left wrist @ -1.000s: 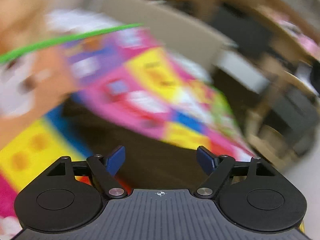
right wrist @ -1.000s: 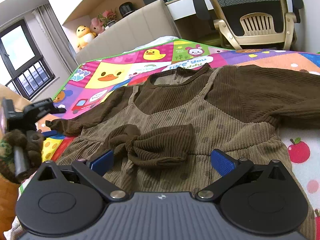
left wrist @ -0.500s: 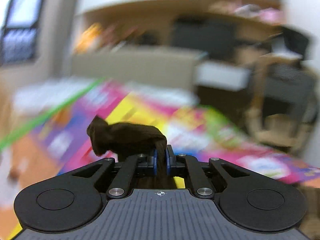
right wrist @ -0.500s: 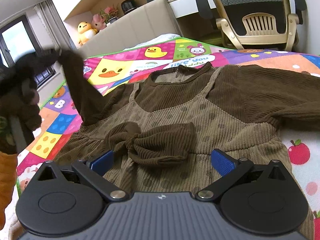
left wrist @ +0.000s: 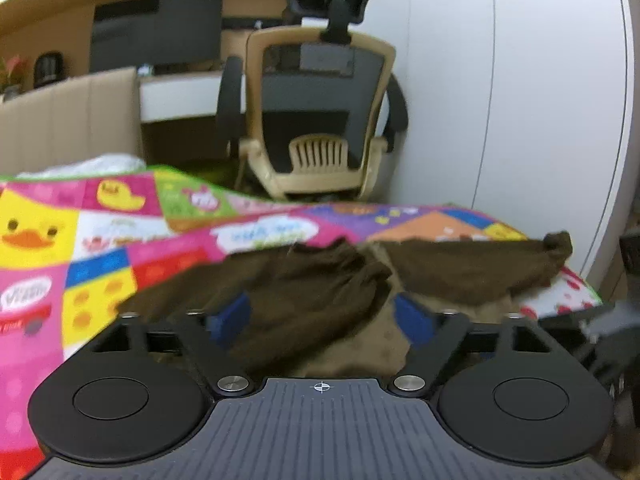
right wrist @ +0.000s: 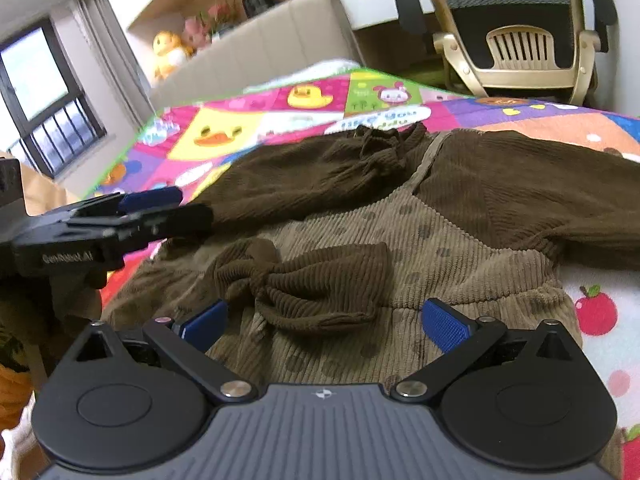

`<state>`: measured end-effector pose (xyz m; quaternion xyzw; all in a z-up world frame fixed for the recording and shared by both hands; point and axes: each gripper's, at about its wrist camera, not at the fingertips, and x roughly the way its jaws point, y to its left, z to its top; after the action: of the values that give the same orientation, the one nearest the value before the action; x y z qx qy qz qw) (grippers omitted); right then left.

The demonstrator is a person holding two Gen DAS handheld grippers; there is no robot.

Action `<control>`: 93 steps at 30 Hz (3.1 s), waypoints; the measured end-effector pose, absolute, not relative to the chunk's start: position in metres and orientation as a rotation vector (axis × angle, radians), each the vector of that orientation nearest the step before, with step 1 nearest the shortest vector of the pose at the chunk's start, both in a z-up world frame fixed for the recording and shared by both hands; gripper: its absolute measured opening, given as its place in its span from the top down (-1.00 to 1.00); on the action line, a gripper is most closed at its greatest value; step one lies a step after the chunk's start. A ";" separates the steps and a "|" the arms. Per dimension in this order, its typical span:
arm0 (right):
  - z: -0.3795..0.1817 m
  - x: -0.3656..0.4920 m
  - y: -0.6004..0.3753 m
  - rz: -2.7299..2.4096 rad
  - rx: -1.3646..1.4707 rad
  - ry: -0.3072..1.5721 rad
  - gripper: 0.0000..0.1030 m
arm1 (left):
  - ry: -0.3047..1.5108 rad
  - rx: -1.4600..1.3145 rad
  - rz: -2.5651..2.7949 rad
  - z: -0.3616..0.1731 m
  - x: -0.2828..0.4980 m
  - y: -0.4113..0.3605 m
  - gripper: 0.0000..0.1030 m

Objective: Fold clothes

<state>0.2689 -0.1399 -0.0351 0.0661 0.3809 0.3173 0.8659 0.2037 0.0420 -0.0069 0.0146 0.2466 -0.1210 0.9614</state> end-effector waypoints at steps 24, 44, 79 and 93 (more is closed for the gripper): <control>0.009 0.360 -0.098 0.425 0.075 0.609 0.62 | 0.667 -0.025 -0.094 -0.031 0.212 0.098 -0.87; 0.025 0.304 -0.321 -0.019 0.278 0.501 -0.37 | 0.699 -0.019 -0.107 -0.021 0.197 0.103 -0.92; 0.042 0.300 -0.021 0.854 -0.151 0.496 -0.38 | 0.663 -0.347 -0.166 -0.005 0.168 0.147 -0.98; 0.009 0.275 -0.176 0.499 0.145 0.503 -0.75 | 0.708 -0.482 -0.178 -0.021 0.259 0.130 -0.97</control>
<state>0.2747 -0.1763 0.0095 0.0707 0.2462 0.2442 0.9353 0.2588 0.1302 -0.0206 -0.2332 0.3427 -0.0860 0.9060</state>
